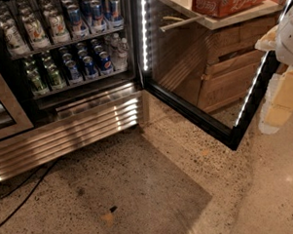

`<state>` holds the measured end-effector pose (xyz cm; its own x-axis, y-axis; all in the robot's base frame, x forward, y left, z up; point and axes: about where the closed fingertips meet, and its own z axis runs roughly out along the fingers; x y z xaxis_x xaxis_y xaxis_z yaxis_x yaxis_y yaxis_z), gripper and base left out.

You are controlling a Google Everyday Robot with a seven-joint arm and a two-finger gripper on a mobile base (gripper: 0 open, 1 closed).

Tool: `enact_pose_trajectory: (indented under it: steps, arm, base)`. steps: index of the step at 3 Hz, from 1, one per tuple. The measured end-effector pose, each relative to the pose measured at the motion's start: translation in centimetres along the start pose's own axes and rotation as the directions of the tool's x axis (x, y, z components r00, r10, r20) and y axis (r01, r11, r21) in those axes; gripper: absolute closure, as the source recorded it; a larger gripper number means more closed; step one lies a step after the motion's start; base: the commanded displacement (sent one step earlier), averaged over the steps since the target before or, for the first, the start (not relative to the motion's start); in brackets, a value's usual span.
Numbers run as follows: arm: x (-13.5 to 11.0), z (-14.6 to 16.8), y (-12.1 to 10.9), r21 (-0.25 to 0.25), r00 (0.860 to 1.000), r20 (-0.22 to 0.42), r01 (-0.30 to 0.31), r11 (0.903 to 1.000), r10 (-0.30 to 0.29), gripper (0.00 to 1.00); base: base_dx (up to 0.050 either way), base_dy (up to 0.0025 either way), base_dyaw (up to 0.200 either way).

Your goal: Close right fridge door

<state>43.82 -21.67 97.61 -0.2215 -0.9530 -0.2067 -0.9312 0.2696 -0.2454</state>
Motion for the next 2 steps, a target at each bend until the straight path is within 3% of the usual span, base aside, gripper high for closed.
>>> enact_pose_trajectory:
  steps: [2]
  arm:
    - [0.00, 0.00, 0.00, 0.000, 1.000, 0.000, 0.000, 1.0000, 0.000, 0.00]
  base:
    - [0.000, -0.00014, -0.198]
